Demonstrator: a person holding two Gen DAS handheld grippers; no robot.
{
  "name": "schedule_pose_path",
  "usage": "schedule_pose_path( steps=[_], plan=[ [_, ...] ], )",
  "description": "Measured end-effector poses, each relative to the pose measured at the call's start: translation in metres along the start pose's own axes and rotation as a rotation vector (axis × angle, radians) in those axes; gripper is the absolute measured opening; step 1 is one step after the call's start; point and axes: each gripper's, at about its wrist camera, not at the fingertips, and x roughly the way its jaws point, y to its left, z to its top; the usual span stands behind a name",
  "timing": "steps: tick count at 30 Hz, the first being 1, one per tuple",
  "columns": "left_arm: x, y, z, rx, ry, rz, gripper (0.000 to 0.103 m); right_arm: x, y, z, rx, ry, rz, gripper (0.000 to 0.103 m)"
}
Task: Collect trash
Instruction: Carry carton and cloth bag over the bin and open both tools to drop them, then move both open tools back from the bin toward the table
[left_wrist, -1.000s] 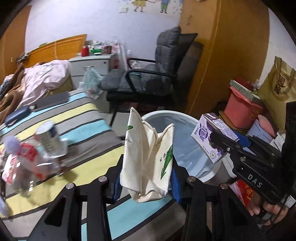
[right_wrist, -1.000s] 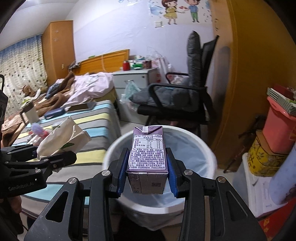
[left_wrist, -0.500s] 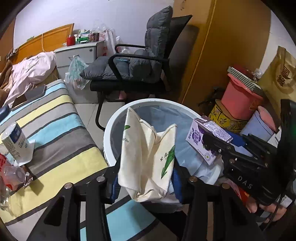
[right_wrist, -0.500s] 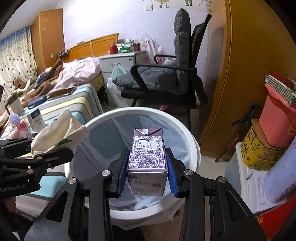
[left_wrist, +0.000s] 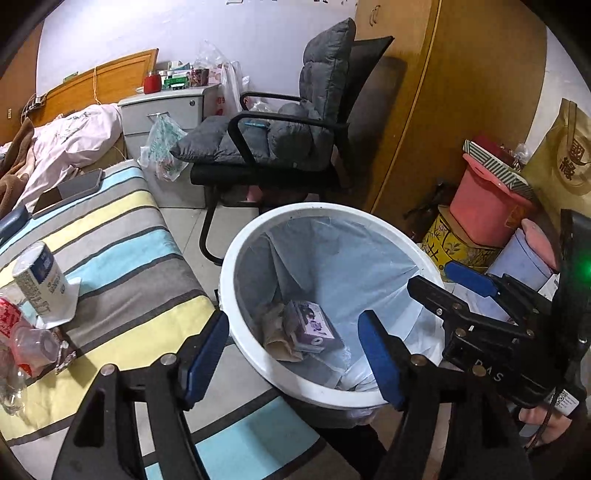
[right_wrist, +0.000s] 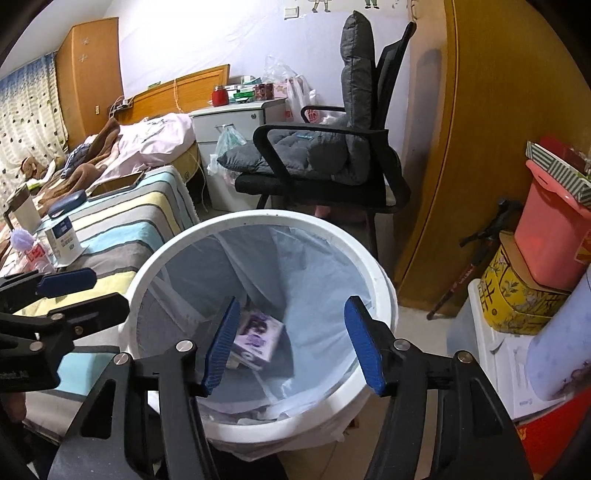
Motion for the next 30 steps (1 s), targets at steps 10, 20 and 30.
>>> schedule_pose_path(
  steps=[10, 20, 30],
  plan=[
    [-0.033, 0.015, -0.006, -0.027, -0.066, 0.073, 0.076, -0.011, 0.013, 0.002, 0.001, -0.045, 0.008, 0.061],
    [-0.070, 0.042, -0.022, -0.080, -0.131, 0.156, 0.076, -0.023, 0.039, 0.006, -0.035, -0.098, 0.059, 0.061],
    [-0.114, 0.107, -0.052, -0.203, -0.177, 0.318, 0.077, -0.018, 0.084, 0.005, -0.103, -0.106, 0.155, 0.061]
  ],
)
